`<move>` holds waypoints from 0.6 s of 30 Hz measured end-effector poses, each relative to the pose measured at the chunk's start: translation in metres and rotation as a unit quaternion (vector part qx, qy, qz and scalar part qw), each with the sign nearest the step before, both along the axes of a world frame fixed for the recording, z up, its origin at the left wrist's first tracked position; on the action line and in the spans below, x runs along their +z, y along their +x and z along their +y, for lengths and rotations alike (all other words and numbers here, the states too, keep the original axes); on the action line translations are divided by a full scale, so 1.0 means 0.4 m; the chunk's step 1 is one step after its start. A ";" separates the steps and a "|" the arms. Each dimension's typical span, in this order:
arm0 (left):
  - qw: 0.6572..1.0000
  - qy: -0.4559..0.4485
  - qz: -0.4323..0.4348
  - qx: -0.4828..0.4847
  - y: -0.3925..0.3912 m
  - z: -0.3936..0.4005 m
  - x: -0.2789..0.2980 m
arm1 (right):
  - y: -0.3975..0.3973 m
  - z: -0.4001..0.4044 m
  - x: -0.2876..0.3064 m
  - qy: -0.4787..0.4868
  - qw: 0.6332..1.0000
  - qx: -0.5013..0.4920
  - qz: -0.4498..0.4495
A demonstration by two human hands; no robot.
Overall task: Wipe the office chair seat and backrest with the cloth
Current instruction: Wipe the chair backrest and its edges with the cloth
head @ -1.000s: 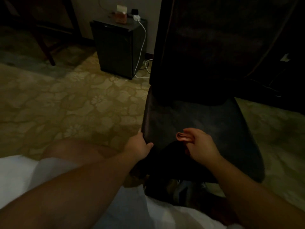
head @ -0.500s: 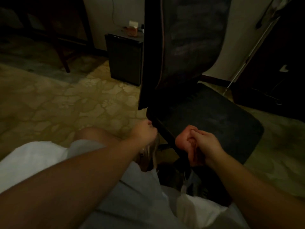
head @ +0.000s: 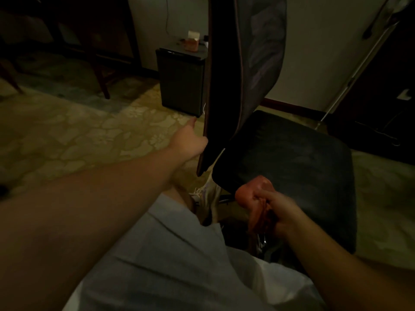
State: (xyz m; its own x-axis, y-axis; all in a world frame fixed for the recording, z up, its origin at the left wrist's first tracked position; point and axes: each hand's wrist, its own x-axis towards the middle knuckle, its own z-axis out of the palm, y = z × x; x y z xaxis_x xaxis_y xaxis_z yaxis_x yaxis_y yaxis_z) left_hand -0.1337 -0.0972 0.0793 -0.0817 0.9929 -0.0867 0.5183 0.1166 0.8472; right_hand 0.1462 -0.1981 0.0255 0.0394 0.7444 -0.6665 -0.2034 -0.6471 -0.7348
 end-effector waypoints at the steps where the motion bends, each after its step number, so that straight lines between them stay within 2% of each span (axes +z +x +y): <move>1: 1.000 -0.002 -0.008 -0.012 0.004 -0.001 0.014 | 0.001 0.000 -0.008 -0.006 1.000 -0.005 -0.003; 6: 0.998 0.031 0.018 -0.051 0.057 -0.033 0.010 | 0.006 -0.014 -0.047 -0.020 0.997 -0.039 0.069; 9: 0.996 0.061 -0.026 -0.057 0.075 -0.081 -0.004 | 0.007 -0.027 -0.062 -0.019 0.997 -0.054 0.060; 12: 0.989 0.076 -0.115 -0.042 0.085 -0.108 0.002 | 0.008 -0.030 -0.099 -0.040 0.995 -0.066 0.058; 15: 0.982 0.028 -0.187 -0.011 0.116 -0.129 0.018 | -0.009 -0.033 -0.131 -0.086 0.992 -0.072 0.054; 18: 0.981 -0.014 -0.195 -0.020 0.149 -0.143 0.019 | -0.028 -0.025 -0.161 -0.124 0.988 -0.064 0.061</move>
